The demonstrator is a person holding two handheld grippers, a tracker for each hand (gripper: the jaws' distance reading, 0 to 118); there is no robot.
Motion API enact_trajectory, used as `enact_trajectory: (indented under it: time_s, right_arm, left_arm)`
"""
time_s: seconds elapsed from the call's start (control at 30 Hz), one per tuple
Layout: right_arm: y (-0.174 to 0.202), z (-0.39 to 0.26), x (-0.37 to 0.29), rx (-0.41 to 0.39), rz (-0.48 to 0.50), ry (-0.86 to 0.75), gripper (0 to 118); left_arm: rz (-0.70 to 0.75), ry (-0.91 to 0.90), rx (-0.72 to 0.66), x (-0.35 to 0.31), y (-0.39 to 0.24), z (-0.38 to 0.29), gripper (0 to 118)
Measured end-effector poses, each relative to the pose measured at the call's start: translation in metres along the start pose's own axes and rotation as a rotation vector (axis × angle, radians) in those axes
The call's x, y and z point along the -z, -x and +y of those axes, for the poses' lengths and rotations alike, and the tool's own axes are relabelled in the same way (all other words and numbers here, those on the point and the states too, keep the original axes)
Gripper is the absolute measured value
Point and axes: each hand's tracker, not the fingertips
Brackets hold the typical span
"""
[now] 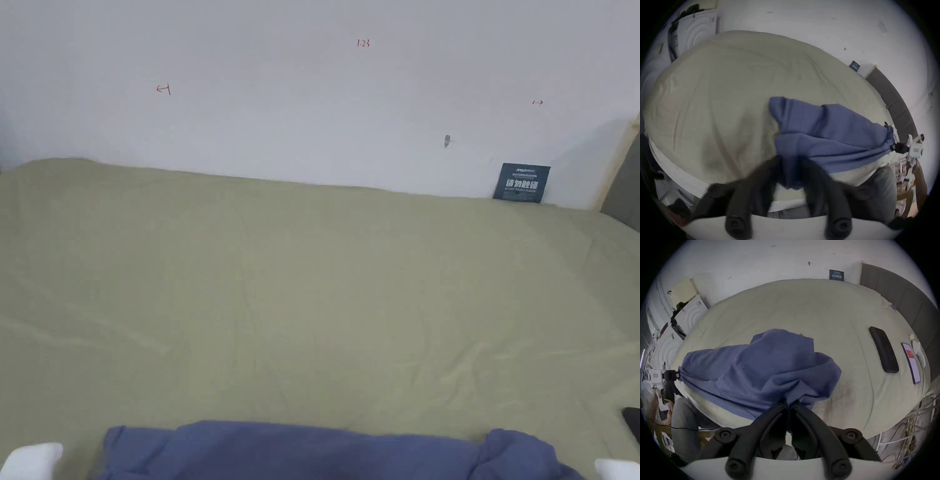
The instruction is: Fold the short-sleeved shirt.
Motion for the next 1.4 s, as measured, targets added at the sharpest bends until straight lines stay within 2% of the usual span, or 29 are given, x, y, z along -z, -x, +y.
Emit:
enact_trajectory:
  time_s: [0.03, 0.07, 0.1, 0.13, 0.2, 0.3, 0.33, 0.37, 0.4, 0.43, 0.47, 0.5, 0.6, 0.77, 0.83, 0.87, 0.9, 0.93, 0.97, 1.03, 1.27, 1.33, 1.4]
  right_arm:
    - [0.001, 0.002, -0.002, -0.003, 0.004, -0.003, 38]
    - [0.003, 0.006, -0.005, -0.004, 0.007, 0.001, 63]
    - [0.005, 0.009, -0.011, -0.012, 0.009, 0.008, 83]
    - [0.007, 0.014, -0.025, -0.041, 0.010, 0.012, 85]
    - [0.014, 0.025, -0.048, -0.120, -0.008, -0.031, 84]
    - [0.031, 0.048, -0.075, -0.139, -0.071, -0.034, 83]
    - [0.036, 0.053, -0.083, -0.136, -0.073, -0.040, 79]
    - [0.041, 0.058, -0.090, -0.133, -0.064, -0.050, 70]
    - [0.038, 0.063, -0.090, -0.127, -0.027, -0.070, 55]
    - [0.042, 0.067, -0.093, -0.113, 0.012, -0.086, 23]
    - [0.045, 0.069, -0.094, -0.100, 0.033, -0.098, 5]
    - [0.049, 0.070, -0.094, -0.103, 0.031, -0.106, 0]
    - [0.053, 0.070, -0.092, -0.089, 0.011, -0.126, 0]
    - [0.049, 0.067, -0.089, -0.063, 0.057, -0.122, 0]
    - [0.050, 0.064, -0.090, -0.065, 0.048, -0.114, 0]
    - [0.049, 0.063, -0.090, -0.062, 0.042, -0.111, 0]
    - [0.047, 0.063, -0.090, -0.061, 0.042, -0.105, 0]
    - [0.045, 0.060, -0.090, -0.063, 0.048, -0.098, 0]
    - [0.044, 0.060, -0.090, -0.064, 0.052, -0.093, 0]
    - [0.044, 0.059, -0.090, -0.073, 0.050, -0.088, 0]
    - [0.038, 0.058, -0.082, -0.065, 0.046, -0.074, 0]
    - [0.038, 0.057, -0.078, -0.054, 0.062, -0.074, 0]
    - [0.040, 0.056, -0.073, -0.049, 0.078, -0.070, 0]
  left_arm:
    - [-0.008, -0.023, -0.031, -0.001, 0.001, 0.000, 57]
    - [-0.086, -0.027, -0.064, -0.007, 0.004, 0.004, 68]
    - [-0.098, -0.017, -0.080, -0.013, 0.005, 0.008, 81]
    - [-0.075, -0.006, -0.077, -0.021, 0.006, 0.013, 89]
    - [-0.074, -0.026, -0.052, -0.050, 0.003, 0.022, 88]
    - [-0.004, -0.107, 0.080, -0.088, -0.012, 0.037, 86]
    - [0.051, -0.118, 0.116, -0.097, -0.019, 0.042, 82]
    - [0.078, -0.116, 0.142, -0.102, -0.024, 0.048, 78]
    - [0.096, -0.102, 0.151, -0.106, -0.029, 0.052, 65]
    - [0.110, -0.098, 0.155, -0.108, -0.040, 0.056, 27]
    - [0.107, -0.116, 0.164, -0.109, -0.044, 0.057, 4]
    - [0.104, -0.141, 0.182, -0.108, -0.046, 0.058, 0]
    - [0.106, -0.131, 0.182, -0.104, -0.050, 0.059, 0]
    - [-0.052, -0.109, 0.120, -0.082, -0.029, 0.061, 0]
    - [-0.212, -0.075, 0.037, -0.073, -0.017, 0.066, 0]
    - [-0.293, -0.035, -0.028, -0.065, -0.005, 0.069, 7]
    - [-0.319, -0.026, -0.094, -0.058, 0.006, 0.068, 36]
    - [-0.337, -0.004, -0.129, -0.050, 0.015, 0.068, 96]
    - [-0.312, -0.001, -0.138, -0.046, 0.019, 0.067, 118]
    - [-0.321, -0.052, -0.149, -0.042, 0.038, 0.062, 118]
    - [-0.475, 0.115, -0.319, 0.018, 0.065, 0.038, 118]
    - [-0.491, 0.003, -0.291, 0.013, 0.059, 0.034, 118]
    - [-0.562, 0.003, -0.348, 0.013, 0.056, 0.035, 118]
